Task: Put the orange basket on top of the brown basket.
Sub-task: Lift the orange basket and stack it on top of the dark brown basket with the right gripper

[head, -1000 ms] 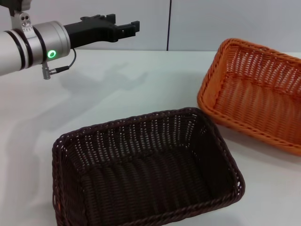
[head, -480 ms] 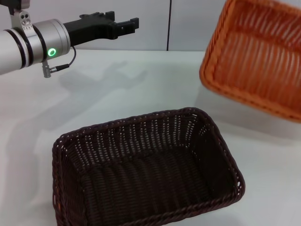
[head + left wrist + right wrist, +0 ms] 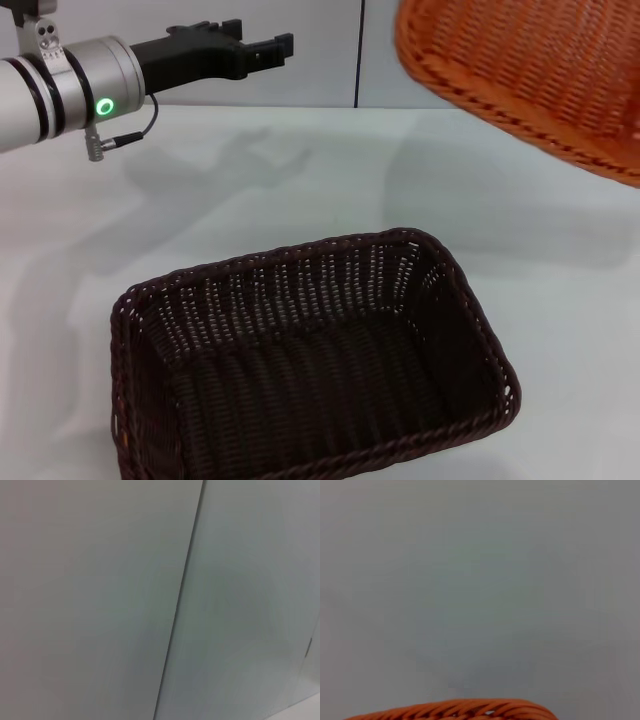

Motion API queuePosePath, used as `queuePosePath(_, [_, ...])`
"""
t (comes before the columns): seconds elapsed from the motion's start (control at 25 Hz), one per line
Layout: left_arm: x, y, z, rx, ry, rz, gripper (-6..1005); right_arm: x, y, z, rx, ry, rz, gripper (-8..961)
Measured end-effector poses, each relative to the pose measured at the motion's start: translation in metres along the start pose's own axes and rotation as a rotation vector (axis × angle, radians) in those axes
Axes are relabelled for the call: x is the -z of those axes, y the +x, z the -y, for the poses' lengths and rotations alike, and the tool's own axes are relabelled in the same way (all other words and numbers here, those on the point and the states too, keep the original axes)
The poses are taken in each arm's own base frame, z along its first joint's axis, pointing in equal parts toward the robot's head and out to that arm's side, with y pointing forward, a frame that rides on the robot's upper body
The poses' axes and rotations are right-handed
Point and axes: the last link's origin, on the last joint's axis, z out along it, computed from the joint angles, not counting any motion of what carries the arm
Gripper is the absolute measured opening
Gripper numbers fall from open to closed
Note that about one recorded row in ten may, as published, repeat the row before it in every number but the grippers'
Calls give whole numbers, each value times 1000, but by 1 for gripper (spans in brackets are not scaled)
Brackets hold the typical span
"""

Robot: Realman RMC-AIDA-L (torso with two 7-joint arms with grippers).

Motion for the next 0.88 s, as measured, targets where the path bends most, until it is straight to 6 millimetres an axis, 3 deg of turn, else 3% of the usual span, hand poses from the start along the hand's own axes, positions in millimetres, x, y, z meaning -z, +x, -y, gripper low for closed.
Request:
queuePosePath(0.28, [2,1,5,-3,17,-2,844,-26,22,-43,15,-229,-135,214])
queuePosePath(0.88, [6,-9,-4,43,-25,-36,844,-54,73,-65,-17,-337,-320,220])
